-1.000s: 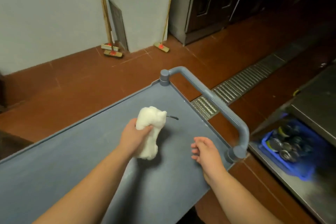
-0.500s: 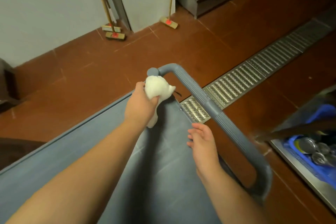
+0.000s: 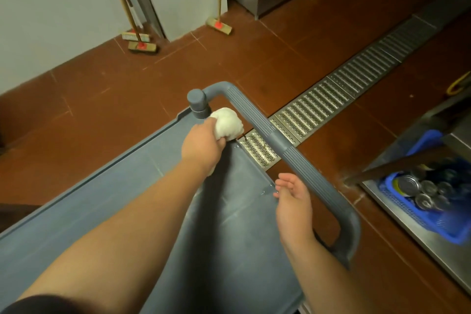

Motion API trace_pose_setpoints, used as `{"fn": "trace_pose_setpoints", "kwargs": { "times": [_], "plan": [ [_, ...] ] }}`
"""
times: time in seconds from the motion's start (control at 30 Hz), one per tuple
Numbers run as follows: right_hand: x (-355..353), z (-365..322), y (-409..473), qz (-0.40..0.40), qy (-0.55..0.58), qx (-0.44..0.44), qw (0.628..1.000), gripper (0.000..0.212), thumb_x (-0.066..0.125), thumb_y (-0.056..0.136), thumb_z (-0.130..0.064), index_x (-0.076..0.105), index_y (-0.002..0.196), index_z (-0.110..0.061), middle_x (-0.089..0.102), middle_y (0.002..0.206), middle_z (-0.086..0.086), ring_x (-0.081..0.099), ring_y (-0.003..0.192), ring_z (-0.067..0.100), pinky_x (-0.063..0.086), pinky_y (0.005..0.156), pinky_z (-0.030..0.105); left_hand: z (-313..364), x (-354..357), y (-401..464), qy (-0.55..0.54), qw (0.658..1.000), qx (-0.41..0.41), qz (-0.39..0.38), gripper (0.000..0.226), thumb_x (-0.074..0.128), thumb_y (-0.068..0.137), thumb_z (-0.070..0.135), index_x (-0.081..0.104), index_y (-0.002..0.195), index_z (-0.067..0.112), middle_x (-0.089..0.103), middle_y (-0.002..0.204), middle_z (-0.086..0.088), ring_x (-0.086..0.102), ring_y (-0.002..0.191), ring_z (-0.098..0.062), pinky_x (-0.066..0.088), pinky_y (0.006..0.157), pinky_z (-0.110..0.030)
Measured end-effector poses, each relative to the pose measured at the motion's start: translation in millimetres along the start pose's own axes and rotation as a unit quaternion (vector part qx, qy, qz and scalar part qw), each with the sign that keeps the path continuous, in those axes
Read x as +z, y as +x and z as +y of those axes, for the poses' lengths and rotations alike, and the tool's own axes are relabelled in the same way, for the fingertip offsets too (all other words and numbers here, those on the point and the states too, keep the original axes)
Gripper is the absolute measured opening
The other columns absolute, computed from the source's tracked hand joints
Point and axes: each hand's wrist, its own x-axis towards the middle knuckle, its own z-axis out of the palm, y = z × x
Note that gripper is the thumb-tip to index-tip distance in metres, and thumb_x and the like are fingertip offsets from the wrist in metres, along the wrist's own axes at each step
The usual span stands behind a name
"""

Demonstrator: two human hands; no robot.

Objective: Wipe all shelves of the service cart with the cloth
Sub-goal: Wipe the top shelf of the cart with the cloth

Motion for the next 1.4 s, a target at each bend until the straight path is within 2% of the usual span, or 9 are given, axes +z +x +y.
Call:
{"fn": "trace_pose_setpoints", "kwargs": {
  "times": [0.23,0.43,0.53,0.73,0.87,1.03,1.2,1.27,1.4],
  "plan": [
    [-4,0,4,-0.041,0.107,0.029,0.993,0.050,0.039,0.082,0.027,0.061,0.091,-0.017,0.058,0.094,0.005,0.055,0.086,0.015,0.048,0.077,0.029,20,16,-57,-0.028,0.995,0.062,-0.068,0.048,0.058,0.085,0.029,0.048,0.131,0.018,0.062,0.105,-0.016,0.058,0.096,-0.036,0.045,0.076,-0.038],
    [-18,11,-12,-0.005,0.180,0.030,0.983,0.040,0.039,0.082,0.022,0.059,0.089,-0.011,0.059,0.083,0.008,0.054,0.065,0.007,0.044,0.053,0.011,44,37,-113,-0.046,0.987,0.109,-0.110,0.051,0.057,0.084,0.027,0.044,0.133,0.022,0.057,0.105,-0.013,0.057,0.097,-0.035,0.049,0.078,-0.037],
    [-26,25,-30,0.041,0.138,0.011,0.990,0.028,0.040,0.062,-0.004,0.055,0.083,-0.016,0.053,0.076,0.006,0.046,0.061,0.011,0.036,0.054,0.015,52,43,-127,-0.052,0.986,0.113,-0.114,0.048,0.056,0.083,0.024,0.045,0.130,0.022,0.055,0.103,-0.013,0.057,0.096,-0.036,0.050,0.080,-0.038],
    [-41,44,-53,0.043,0.144,0.015,0.988,0.029,0.034,0.056,-0.009,0.049,0.080,-0.013,0.046,0.074,0.008,0.041,0.060,0.013,0.032,0.056,0.021,63,51,-139,-0.052,0.980,0.146,-0.127,0.043,0.054,0.081,0.021,0.047,0.123,0.018,0.056,0.097,-0.015,0.053,0.097,-0.036,0.046,0.077,-0.037],
    [-34,54,-74,0.050,0.166,0.005,0.985,0.025,0.036,0.057,-0.004,0.049,0.078,-0.010,0.046,0.073,0.008,0.041,0.066,0.015,0.032,0.063,0.024,73,58,-155,-0.061,0.972,0.157,-0.165,0.050,0.051,0.080,0.021,0.044,0.129,0.022,0.055,0.099,-0.014,0.054,0.095,-0.036,0.048,0.079,-0.037],
    [-45,77,-105,0.080,0.162,-0.018,0.983,0.034,0.032,0.070,0.024,0.044,0.071,-0.008,0.042,0.068,0.010,0.038,0.065,0.019,0.030,0.058,0.026,81,67,-186,-0.074,0.957,0.177,-0.216,0.054,0.050,0.082,0.025,0.040,0.135,0.027,0.055,0.102,-0.012,0.055,0.093,-0.031,0.048,0.080,-0.036],
    [-66,87,-128,0.137,0.173,-0.006,0.975,0.043,0.030,0.075,0.029,0.033,0.064,-0.012,0.031,0.065,0.005,0.026,0.064,0.015,0.023,0.052,0.021,89,73,-217,-0.117,0.909,0.203,-0.344,0.042,0.053,0.085,0.026,0.048,0.126,0.024,0.065,0.113,-0.008,0.060,0.103,-0.027,0.048,0.086,-0.037],
    [-77,93,-138,0.128,0.161,-0.006,0.979,0.040,0.031,0.075,0.028,0.038,0.064,-0.010,0.037,0.064,0.007,0.031,0.064,0.016,0.024,0.056,0.026,89,72,-228,-0.152,0.909,0.191,-0.338,0.032,0.055,0.087,0.027,0.052,0.118,0.022,0.065,0.114,-0.004,0.061,0.104,-0.024,0.047,0.084,-0.035],
    [-92,97,-155,0.115,0.098,0.003,0.988,0.033,0.029,0.070,0.024,0.046,0.067,-0.005,0.042,0.064,0.009,0.034,0.055,0.013,0.027,0.051,0.023,75,62,-232,-0.168,0.947,0.143,-0.233,0.032,0.058,0.087,0.036,0.052,0.116,0.024,0.065,0.111,0.000,0.061,0.100,-0.020,0.042,0.075,-0.031]
  ]
}}
